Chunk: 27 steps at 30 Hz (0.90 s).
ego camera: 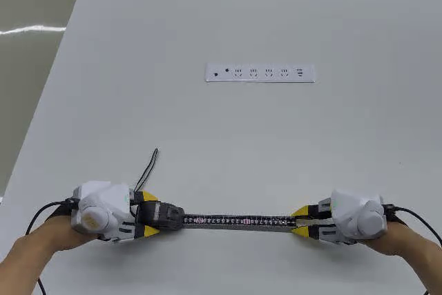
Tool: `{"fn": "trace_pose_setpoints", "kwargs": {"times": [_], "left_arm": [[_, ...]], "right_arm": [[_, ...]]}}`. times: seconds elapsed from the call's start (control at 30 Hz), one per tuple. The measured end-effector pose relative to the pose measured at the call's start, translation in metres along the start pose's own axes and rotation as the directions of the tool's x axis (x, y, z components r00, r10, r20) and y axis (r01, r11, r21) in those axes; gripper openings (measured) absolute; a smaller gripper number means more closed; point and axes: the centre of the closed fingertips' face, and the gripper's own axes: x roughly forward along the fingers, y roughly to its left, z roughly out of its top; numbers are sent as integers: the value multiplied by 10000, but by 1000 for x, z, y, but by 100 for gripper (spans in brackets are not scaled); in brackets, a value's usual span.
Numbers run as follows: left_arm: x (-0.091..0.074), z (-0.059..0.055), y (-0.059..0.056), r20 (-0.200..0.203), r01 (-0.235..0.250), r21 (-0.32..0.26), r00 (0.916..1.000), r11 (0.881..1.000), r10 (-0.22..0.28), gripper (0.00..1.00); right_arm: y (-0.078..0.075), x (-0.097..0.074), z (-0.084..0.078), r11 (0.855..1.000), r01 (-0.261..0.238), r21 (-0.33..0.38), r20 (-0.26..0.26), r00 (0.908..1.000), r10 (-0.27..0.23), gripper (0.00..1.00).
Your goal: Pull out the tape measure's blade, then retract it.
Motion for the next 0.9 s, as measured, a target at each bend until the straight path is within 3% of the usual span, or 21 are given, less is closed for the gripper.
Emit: {"fn": "trace_pose_setpoints", "kwargs": {"times": [0.9], "left_arm": [[4, 4, -1, -224, 12, 564, 9997, 9984, 1, 34]], "right_arm": [[-3, 2, 2, 9975, 405, -585, -510, 9978, -435, 18]]}}
